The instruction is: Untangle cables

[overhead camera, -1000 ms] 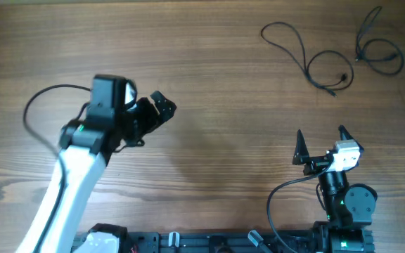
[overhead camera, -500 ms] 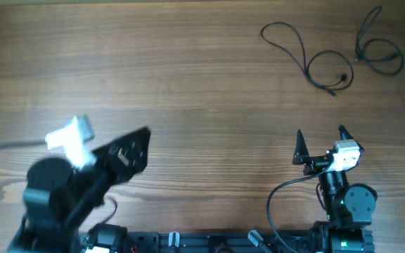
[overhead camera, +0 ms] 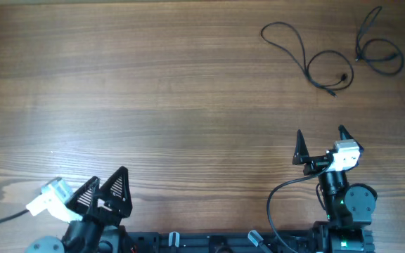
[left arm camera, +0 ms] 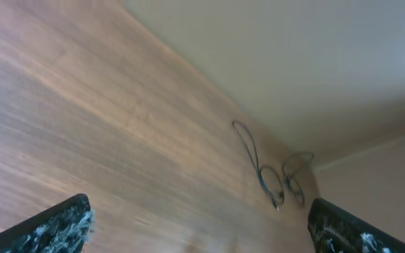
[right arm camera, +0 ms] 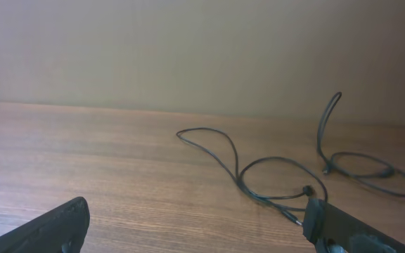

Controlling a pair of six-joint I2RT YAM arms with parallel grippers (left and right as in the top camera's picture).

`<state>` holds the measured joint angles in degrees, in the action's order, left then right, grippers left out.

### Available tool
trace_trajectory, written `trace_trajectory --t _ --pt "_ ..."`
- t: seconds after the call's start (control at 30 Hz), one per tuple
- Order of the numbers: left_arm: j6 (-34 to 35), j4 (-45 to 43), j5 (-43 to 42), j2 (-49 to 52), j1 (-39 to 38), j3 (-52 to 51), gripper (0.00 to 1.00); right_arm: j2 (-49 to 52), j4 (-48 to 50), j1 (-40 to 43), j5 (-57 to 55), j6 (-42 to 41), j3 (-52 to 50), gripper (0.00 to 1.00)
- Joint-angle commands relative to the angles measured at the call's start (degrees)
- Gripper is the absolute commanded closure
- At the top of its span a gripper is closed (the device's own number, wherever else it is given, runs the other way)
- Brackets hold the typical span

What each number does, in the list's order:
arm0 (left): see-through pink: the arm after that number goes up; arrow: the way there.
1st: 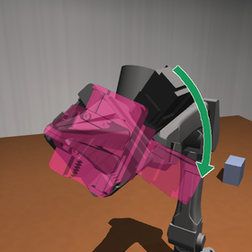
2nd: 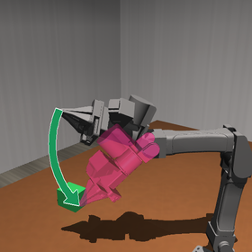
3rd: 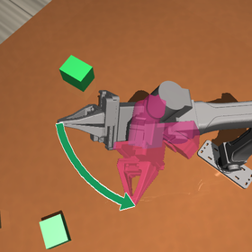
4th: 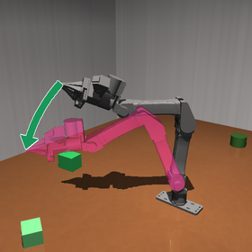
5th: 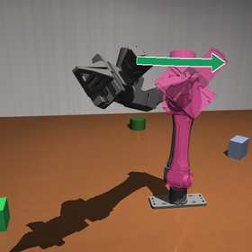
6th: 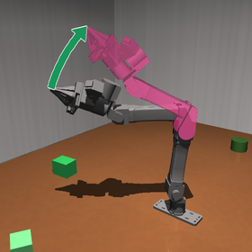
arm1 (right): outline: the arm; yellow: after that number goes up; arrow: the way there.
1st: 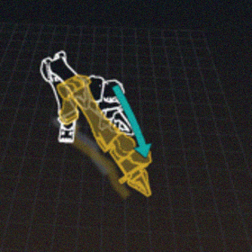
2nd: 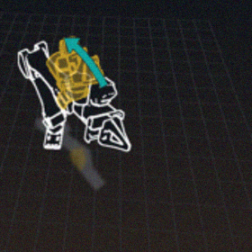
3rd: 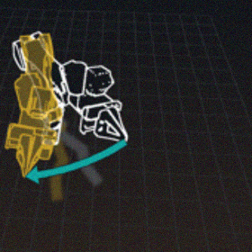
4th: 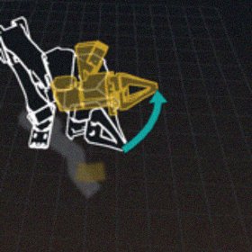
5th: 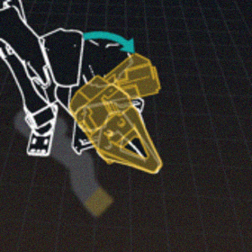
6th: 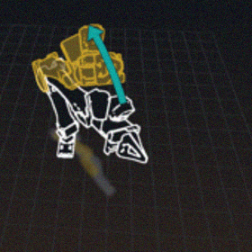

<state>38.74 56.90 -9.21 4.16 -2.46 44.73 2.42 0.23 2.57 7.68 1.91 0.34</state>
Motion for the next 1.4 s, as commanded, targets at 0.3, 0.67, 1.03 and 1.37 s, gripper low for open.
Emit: trace_trajectory --t 0.3,0.67,1.03,1.37 --pt "-14.64 -27.67 -1.42 -3.96 0.76 -18.84 0.0 0.11 0.31 0.31 0.68 1.11 -0.02 0.0" --pt "-22.08 -46.56 -1.4 -3.96 0.7 -35.63 0.0 0.11 0.31 0.31 0.68 1.09 -0.02 0.0" --pt "-28.55 -53.31 -0.9 -3.96 -1.31 -44.39 0.0 0.11 0.31 0.31 0.68 1.11 -0.02 0.0" --pt "-35.32 -53.2 -1.2 -3.96 -1.29 -44.39 0.0 0.11 0.31 0.31 0.68 1.09 -0.02 0.01"
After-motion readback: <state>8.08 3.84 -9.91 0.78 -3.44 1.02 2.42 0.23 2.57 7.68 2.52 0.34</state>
